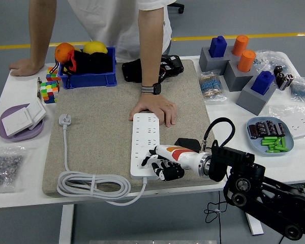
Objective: Press the white button,pick up the black plug,place it near the board,insert it into the board
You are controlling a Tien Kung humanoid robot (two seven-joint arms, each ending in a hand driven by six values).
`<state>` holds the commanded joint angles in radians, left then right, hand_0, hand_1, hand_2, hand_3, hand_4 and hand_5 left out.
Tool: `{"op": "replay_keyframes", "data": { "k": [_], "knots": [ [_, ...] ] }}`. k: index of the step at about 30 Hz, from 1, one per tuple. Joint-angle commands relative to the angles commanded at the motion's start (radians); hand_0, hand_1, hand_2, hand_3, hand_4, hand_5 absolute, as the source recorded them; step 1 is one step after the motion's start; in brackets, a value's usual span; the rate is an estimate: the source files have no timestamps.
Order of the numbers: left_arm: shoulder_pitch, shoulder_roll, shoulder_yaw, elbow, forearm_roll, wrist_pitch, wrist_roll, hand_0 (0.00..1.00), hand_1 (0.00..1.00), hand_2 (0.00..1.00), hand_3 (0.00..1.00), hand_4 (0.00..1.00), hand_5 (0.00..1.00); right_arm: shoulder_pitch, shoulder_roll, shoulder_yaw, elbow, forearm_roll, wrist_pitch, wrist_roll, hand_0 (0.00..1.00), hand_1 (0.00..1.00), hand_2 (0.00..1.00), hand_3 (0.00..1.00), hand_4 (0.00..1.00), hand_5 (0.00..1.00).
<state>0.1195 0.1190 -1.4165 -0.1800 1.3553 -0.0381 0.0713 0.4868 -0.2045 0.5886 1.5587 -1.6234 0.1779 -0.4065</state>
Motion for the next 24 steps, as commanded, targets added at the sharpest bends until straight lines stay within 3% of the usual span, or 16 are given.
{"op": "replay_keyframes", "data": {
  "k": [6, 24],
  "knots": [
    [0.001, 0.001, -0.009, 0.000, 0.009, 0.000, 0.003, 0.810, 0.782, 0.735, 0.786, 0.591, 0.530, 0.004, 0.006, -0.036, -0.037, -0.032, -0.071, 0.053, 0.002, 0.002, 0.093, 0.795, 0.254, 0.002],
    [0.000, 0.001, -0.003, 0.000, 0.004, -0.001, -0.001, 0.810, 0.782, 0.735, 0.786, 0.590, 0.531, 0.002, 0.005, -0.023, -0.043, -0.008, -0.018, 0.028, 0.002, 0.002, 0.093, 0.779, 0.236, 0.002]
  ]
}}
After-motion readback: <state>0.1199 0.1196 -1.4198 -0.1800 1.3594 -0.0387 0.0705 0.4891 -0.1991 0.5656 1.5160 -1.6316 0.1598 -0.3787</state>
